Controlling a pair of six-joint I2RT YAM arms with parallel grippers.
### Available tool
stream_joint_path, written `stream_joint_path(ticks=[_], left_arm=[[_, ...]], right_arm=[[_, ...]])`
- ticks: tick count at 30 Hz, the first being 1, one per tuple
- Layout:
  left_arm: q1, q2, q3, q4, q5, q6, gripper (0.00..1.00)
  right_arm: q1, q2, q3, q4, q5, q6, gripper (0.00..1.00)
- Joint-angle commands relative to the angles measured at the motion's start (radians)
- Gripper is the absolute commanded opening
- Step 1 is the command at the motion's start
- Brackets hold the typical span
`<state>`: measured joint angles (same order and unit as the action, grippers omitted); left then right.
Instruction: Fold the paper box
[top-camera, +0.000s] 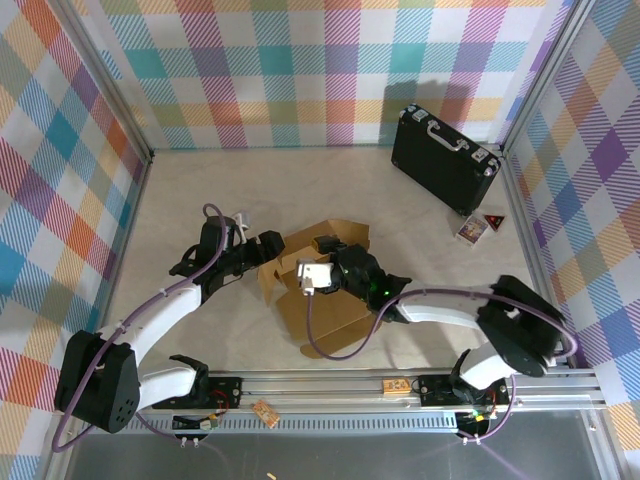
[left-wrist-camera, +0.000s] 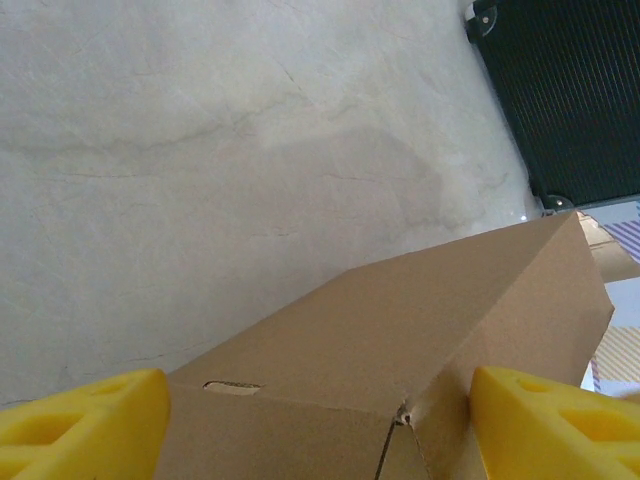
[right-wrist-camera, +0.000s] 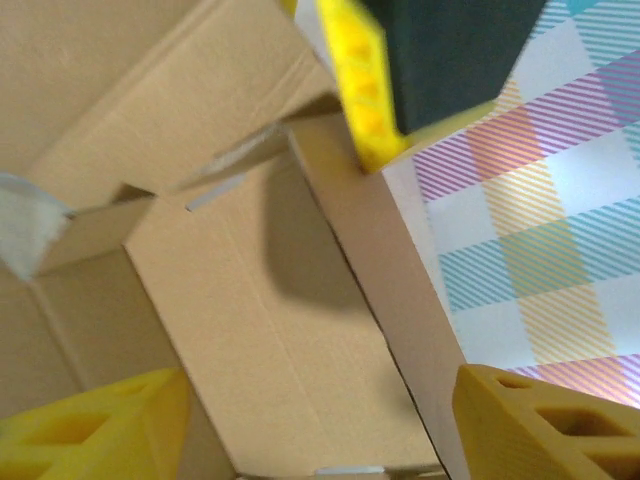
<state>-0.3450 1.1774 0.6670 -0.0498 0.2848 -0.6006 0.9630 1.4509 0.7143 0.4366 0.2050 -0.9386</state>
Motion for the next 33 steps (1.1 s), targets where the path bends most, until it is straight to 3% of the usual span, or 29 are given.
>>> stream_joint_path(ticks=[1,7,12,16,22,26,28,33], left_arm=[[-0.017,0.003,0.011,-0.065,-0.035,0.043,0.78],[-0.024,-0.005,0.008,-0.072,-0.037,0.056,0.78],[-0.029,-0.002,0.011,-0.090,-0.057,0.071,0.78],[-0.032,-0.001,0.015,-0.102,-0.070,0.082,0.77],[-0.038,0.007,0.014,-0.110,-0.076,0.096,0.75],[-0.044,0.009,0.017,-0.120,-0.079,0.105,0.74],[-0.049,0.009,0.017,-0.122,-0.084,0.107,0.73],[-0.052,0.016,0.021,-0.129,-0.091,0.108,0.73]], right_arm=[[-0.013,-0.115,0.086,-0.343,-0.150,0.159,0.73],[-0.112,-0.246,0.227,-0.581,-0.263,0.374,0.82],[-0.347,-0.235,0.367,-0.804,-0.372,0.658,0.84],[-0.513,-0.143,0.450,-0.913,-0.498,0.812,0.79],[-0.573,0.025,0.525,-0.956,-0.559,0.878,0.78],[-0.642,0.111,0.549,-0.908,-0.615,0.971,0.71],[-0.655,0.139,0.550,-0.903,-0.676,0.968,0.65],[-0.653,0.165,0.520,-0.914,-0.761,0.927,0.65]])
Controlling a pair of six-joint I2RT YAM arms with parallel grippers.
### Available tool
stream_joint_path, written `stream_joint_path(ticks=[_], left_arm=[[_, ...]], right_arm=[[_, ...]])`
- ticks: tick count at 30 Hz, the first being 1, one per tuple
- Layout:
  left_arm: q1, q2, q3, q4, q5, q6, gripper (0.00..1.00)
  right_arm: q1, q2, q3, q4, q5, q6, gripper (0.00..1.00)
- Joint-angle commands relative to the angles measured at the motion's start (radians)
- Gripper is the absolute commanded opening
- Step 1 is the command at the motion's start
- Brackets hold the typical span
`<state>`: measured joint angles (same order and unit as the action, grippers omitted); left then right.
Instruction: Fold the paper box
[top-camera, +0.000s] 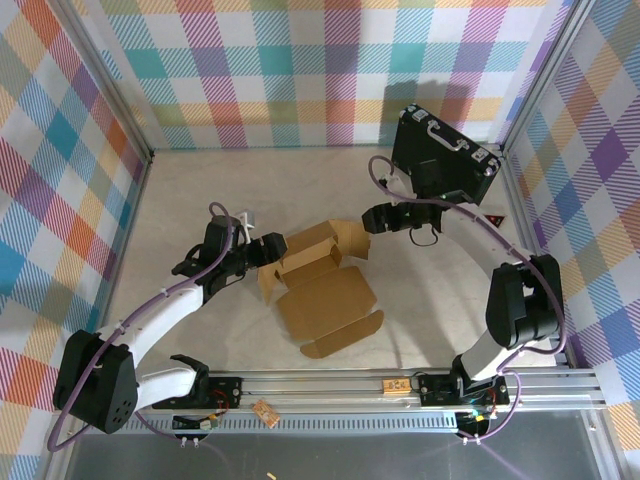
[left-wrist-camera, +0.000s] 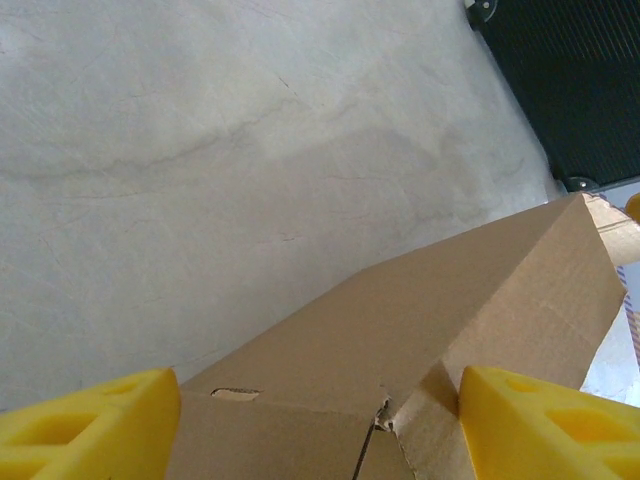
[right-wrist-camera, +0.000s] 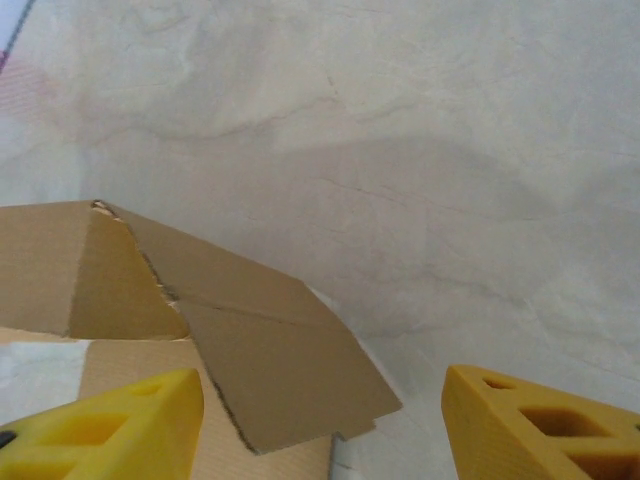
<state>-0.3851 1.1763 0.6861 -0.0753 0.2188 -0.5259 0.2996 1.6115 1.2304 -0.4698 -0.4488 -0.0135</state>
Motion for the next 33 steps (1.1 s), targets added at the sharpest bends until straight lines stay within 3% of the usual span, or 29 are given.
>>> stream_joint_path(ticks=[1,9,17,20,25,28,33], left_arm=[[-0.012,0.021,0.005,-0.108,-0.025,0.033,0.73],[-0.012,0.025,0.012,-0.112,-0.025,0.035,0.73],[-0.012,0.031,0.021,-0.116,-0.021,0.036,0.73],[-0.011,0.028,0.020,-0.115,-0.022,0.038,0.72],[-0.012,0.039,0.022,-0.116,-0.020,0.037,0.72],[-0.012,0.041,0.023,-0.115,-0.019,0.039,0.72],[-0.012,0.036,0.024,-0.119,-0.015,0.041,0.72]], right_arm=[[0.010,-0.001,-0.007,-0.001,-0.096,-0.002,0.67],[-0.008,-0.169,-0.192,0.169,0.074,0.110,0.73],[-0.023,-0.186,-0.286,0.170,-0.056,-0.018,0.60],[-0.017,-0.176,-0.316,0.161,-0.042,0.053,0.55],[-0.017,-0.171,-0.449,0.349,-0.033,0.219,0.44],[-0.017,-0.126,-0.498,0.472,-0.131,0.242,0.43],[-0.016,-0.067,-0.476,0.518,-0.103,0.164,0.49]])
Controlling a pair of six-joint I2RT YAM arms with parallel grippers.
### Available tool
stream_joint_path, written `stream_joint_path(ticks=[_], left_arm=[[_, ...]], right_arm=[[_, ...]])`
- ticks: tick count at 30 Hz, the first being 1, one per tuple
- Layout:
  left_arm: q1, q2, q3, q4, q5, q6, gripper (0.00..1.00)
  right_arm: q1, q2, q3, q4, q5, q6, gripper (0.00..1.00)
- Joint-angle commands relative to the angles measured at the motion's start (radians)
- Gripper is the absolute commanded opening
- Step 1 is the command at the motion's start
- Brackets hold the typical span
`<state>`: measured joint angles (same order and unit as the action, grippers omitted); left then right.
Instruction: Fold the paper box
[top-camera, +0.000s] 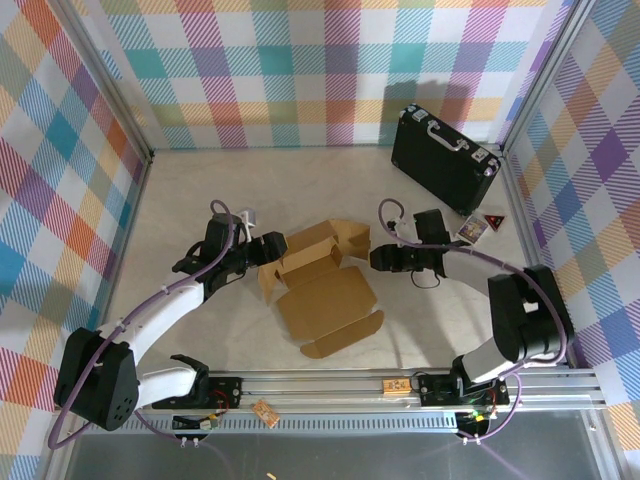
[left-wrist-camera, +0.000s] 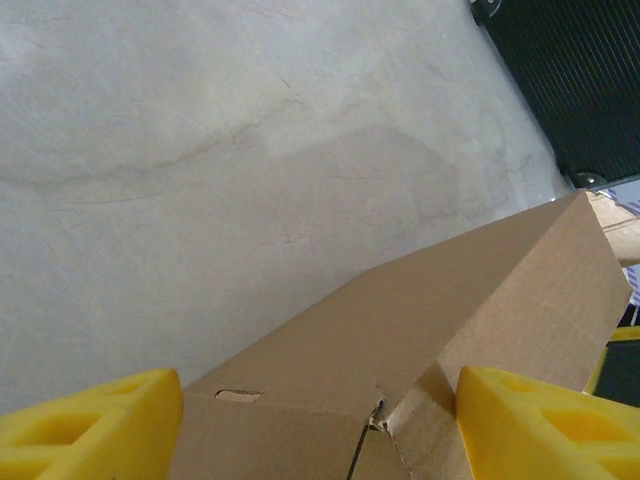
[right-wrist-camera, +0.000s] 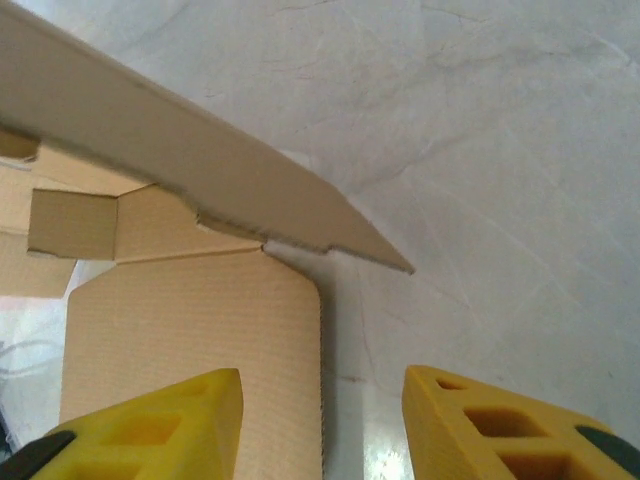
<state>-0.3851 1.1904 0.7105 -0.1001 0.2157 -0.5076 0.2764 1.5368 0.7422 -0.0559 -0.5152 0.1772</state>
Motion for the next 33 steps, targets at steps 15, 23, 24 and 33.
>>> stream_joint_path(ticks=[15,23,24,33], left_arm=[[-0.012,0.027,0.000,-0.095,-0.010,0.030,0.71],[-0.012,0.032,0.001,-0.097,-0.012,0.027,0.71],[-0.012,0.033,0.001,-0.096,-0.014,0.027,0.71],[-0.012,0.037,0.006,-0.089,-0.005,0.018,0.71]], right_arm=[[0.064,0.050,0.073,0.191,0.017,-0.231,0.44],[0.101,-0.016,0.045,0.223,-0.032,-0.245,0.20],[0.108,-0.022,0.045,0.213,-0.022,-0.244,0.18],[0.137,-0.044,0.097,0.114,0.028,-0.217,0.11]])
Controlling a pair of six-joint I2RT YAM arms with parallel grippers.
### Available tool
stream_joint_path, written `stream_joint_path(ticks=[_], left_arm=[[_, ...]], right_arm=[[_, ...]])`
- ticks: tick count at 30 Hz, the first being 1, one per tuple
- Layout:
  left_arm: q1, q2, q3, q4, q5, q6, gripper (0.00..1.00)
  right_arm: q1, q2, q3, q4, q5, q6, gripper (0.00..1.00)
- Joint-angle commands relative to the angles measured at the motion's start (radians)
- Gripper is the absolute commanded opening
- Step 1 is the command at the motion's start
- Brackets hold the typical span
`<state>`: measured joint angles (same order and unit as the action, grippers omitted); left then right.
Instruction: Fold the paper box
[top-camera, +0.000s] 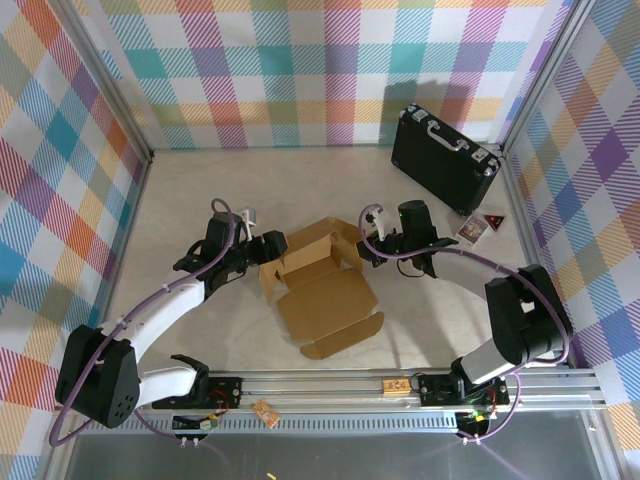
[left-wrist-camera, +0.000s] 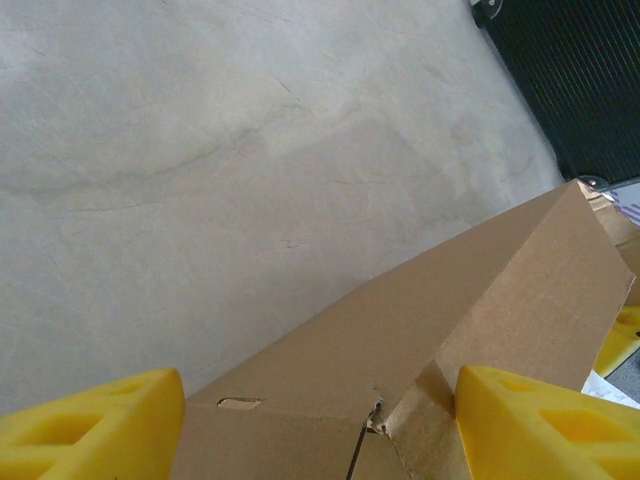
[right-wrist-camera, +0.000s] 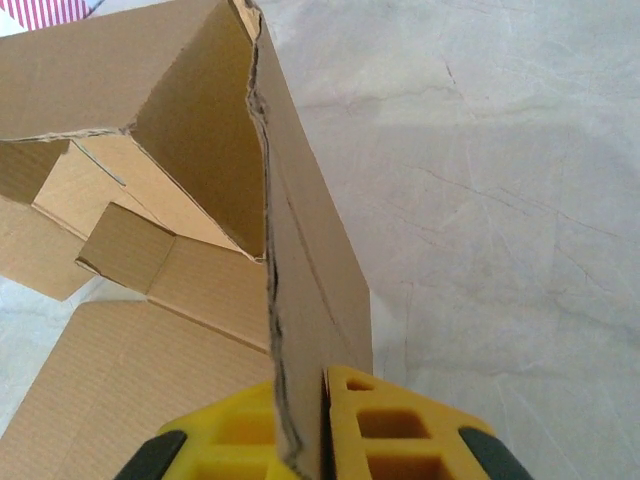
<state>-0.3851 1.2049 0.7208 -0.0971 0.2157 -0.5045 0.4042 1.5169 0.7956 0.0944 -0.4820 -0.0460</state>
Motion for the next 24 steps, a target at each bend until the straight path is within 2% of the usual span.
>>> stream_joint_path(ticks=[1,11,18,24], left_arm=[[-0.012,0.022,-0.005,-0.092,-0.005,0.015,0.71],[-0.011,0.023,-0.009,-0.085,-0.006,0.014,0.71],[-0.012,0.021,-0.014,-0.081,0.004,0.010,0.71],[-0.021,0.000,-0.024,-0.076,0.012,0.003,0.68]], right_arm=[[0.011,-0.021,0.056,-0.055,-0.001,0.012,0.11],[0.061,-0.004,0.070,-0.112,0.046,0.075,0.13],[0.096,-0.039,-0.058,0.024,0.016,0.112,0.23],[0.096,-0.059,-0.096,0.032,0.016,0.112,0.30]])
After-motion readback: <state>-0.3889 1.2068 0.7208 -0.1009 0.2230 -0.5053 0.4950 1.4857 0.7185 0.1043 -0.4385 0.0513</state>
